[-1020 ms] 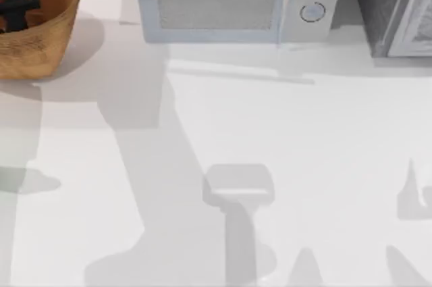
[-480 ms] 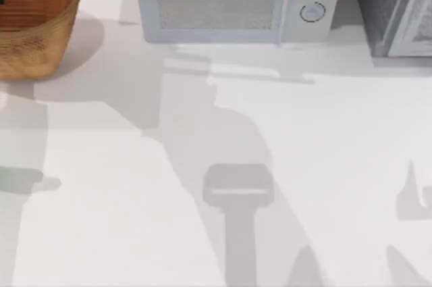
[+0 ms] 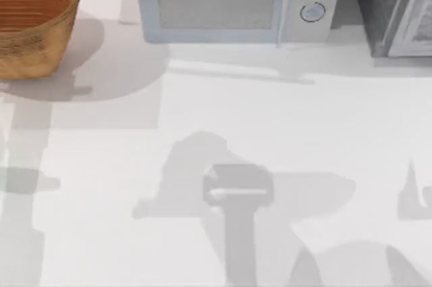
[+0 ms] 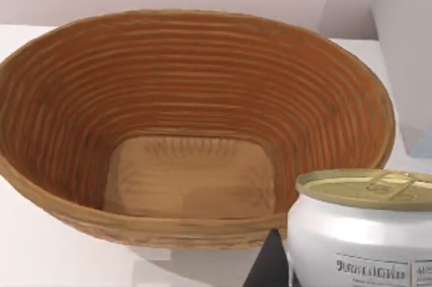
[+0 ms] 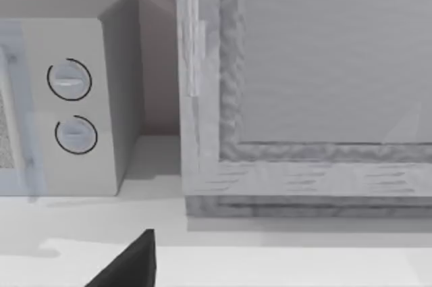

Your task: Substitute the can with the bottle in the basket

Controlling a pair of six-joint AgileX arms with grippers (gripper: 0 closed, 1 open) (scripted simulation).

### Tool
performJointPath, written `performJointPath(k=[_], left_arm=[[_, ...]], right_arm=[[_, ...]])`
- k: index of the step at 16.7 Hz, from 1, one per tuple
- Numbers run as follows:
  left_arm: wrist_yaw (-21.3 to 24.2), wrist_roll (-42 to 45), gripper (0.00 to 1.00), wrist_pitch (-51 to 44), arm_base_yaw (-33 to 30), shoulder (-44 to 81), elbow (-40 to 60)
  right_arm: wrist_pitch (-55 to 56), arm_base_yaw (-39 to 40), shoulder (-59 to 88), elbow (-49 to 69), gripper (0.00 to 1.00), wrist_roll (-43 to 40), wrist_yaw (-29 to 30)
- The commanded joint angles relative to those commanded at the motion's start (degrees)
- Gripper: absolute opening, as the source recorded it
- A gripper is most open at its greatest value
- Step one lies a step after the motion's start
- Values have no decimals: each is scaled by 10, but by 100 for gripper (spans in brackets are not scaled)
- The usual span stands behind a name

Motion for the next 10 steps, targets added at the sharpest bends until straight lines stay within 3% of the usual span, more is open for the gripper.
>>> performJointPath(k=[6, 10], left_arm=[[-36, -9, 0, 150, -27, -392, -351], [-53, -11, 0, 220, -40, -585, -532]], right_arm=[[0, 0, 0, 0, 100, 0, 0], [0, 0, 0, 0, 100, 0, 0]])
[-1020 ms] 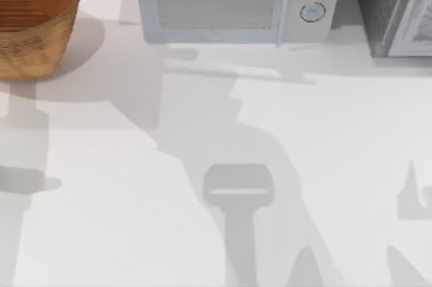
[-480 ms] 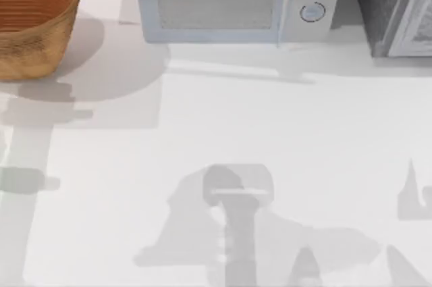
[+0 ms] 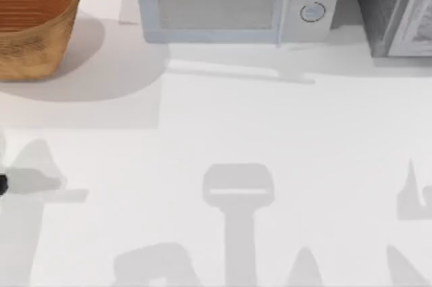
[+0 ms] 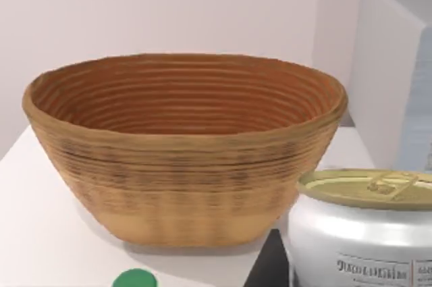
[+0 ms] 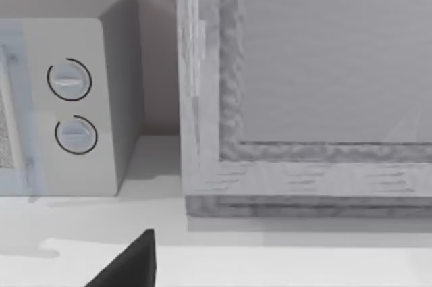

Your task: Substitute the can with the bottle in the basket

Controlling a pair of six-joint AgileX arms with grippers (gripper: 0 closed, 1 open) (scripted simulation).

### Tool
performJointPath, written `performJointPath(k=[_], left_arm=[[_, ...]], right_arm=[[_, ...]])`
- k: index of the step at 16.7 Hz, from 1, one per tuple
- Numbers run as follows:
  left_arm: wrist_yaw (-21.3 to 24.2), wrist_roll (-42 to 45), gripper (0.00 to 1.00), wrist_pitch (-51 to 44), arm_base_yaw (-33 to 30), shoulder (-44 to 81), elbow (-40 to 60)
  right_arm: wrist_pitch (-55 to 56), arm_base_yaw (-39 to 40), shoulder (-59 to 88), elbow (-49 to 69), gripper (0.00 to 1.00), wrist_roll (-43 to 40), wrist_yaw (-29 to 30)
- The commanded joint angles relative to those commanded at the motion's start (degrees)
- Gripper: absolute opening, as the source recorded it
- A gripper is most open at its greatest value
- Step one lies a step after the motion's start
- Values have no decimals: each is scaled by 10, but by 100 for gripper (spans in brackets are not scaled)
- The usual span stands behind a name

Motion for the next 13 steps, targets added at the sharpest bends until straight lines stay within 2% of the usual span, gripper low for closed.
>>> performJointPath(k=[5, 13], left_arm=[[-8, 1, 0, 40, -7, -112, -110], [-4, 2, 0, 49, -7, -105, -108]], right_arm=[[0, 0, 0, 0, 100, 0, 0], [0, 0, 0, 0, 100, 0, 0]])
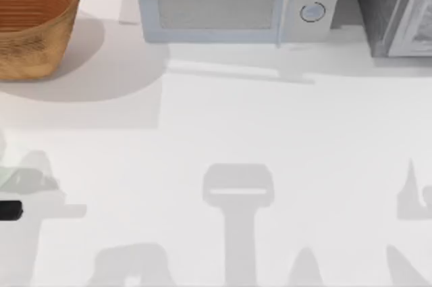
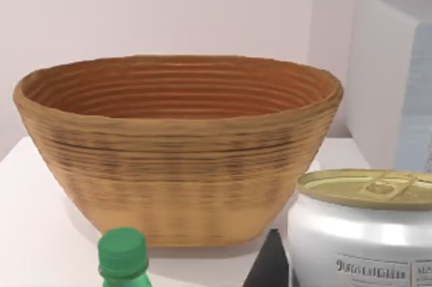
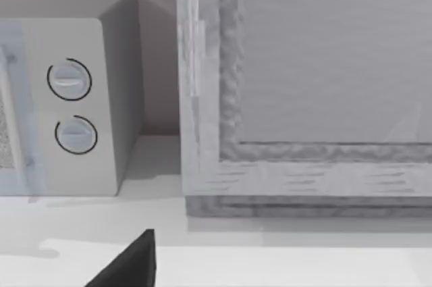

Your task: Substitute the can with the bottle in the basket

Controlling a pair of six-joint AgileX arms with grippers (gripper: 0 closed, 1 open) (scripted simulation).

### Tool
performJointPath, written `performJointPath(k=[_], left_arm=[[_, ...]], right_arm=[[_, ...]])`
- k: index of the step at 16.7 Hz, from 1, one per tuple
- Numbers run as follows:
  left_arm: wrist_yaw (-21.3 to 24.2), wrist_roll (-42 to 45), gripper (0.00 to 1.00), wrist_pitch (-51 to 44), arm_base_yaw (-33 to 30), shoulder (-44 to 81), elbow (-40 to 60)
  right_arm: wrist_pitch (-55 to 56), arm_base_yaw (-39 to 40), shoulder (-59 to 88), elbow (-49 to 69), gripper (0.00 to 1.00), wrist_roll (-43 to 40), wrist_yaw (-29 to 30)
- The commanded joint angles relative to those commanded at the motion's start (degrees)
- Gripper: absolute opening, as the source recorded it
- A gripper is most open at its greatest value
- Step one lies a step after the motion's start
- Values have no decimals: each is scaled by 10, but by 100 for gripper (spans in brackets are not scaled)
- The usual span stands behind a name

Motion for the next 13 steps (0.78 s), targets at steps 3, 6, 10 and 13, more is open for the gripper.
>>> performJointPath(k=[3, 6, 10, 13], left_arm=[[23, -2, 0, 43, -7, 49, 33], [63, -5, 0, 104, -18, 131, 83], [121, -8, 0, 185, -35, 251, 152], [164, -10, 0, 240, -46, 337, 200]], right_arm=[[0, 0, 0, 0, 100, 0, 0], [0, 0, 0, 0, 100, 0, 0], [0, 0, 0, 0, 100, 0, 0], [0, 0, 0, 0, 100, 0, 0]])
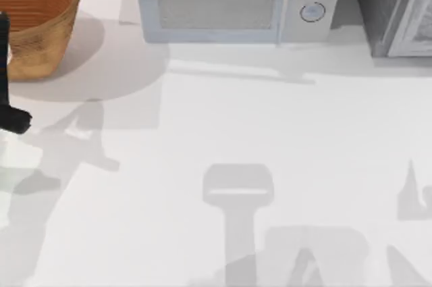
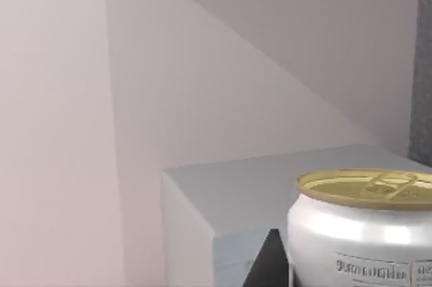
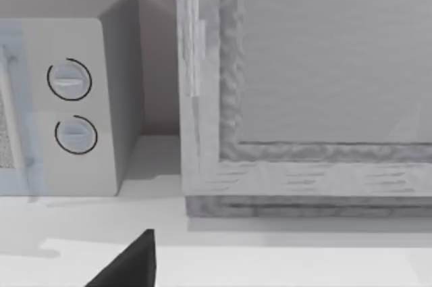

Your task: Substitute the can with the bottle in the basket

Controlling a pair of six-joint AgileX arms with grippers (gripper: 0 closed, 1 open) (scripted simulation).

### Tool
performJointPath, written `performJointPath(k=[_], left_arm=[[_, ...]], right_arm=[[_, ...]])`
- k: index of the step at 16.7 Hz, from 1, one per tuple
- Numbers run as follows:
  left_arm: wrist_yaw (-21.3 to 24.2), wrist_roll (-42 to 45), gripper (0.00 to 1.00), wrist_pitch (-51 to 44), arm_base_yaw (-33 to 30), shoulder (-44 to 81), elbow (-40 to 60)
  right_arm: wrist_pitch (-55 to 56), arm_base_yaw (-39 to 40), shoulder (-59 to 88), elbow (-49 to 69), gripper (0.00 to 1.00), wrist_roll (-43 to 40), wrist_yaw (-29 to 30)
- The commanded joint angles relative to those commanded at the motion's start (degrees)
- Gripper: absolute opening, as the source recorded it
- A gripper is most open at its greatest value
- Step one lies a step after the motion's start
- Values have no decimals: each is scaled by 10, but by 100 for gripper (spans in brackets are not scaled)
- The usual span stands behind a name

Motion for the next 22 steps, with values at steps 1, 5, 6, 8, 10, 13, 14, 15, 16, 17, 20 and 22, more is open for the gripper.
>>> performJointPath(k=[1, 5, 6, 8, 10, 13, 14, 15, 16, 17, 20, 22], left_arm=[[14, 0, 0, 18, -4, 28, 16], [69, -1, 0, 83, -17, 143, 74], [83, 0, 0, 99, -21, 171, 88], [111, 1, 0, 131, -28, 224, 118], [138, 2, 0, 162, -35, 276, 147], [177, 4, 0, 206, -44, 352, 189], [189, 5, 0, 220, -47, 378, 202], [201, 5, 0, 234, -49, 403, 215], [213, 6, 0, 247, -51, 428, 227], [224, 7, 0, 260, -54, 453, 240], [259, 10, 0, 296, -61, 525, 275], [283, 12, 0, 320, -67, 573, 298]], right_arm=[[0, 0, 0, 0, 100, 0, 0], [0, 0, 0, 0, 100, 0, 0], [0, 0, 0, 0, 100, 0, 0], [0, 0, 0, 0, 100, 0, 0], [0, 0, 0, 0, 100, 0, 0], [0, 0, 0, 0, 100, 0, 0], [0, 0, 0, 0, 100, 0, 0], [0, 0, 0, 0, 100, 0, 0], [0, 0, 0, 0, 100, 0, 0], [0, 0, 0, 0, 100, 0, 0], [0, 0, 0, 0, 100, 0, 0], [0, 0, 0, 0, 100, 0, 0]])
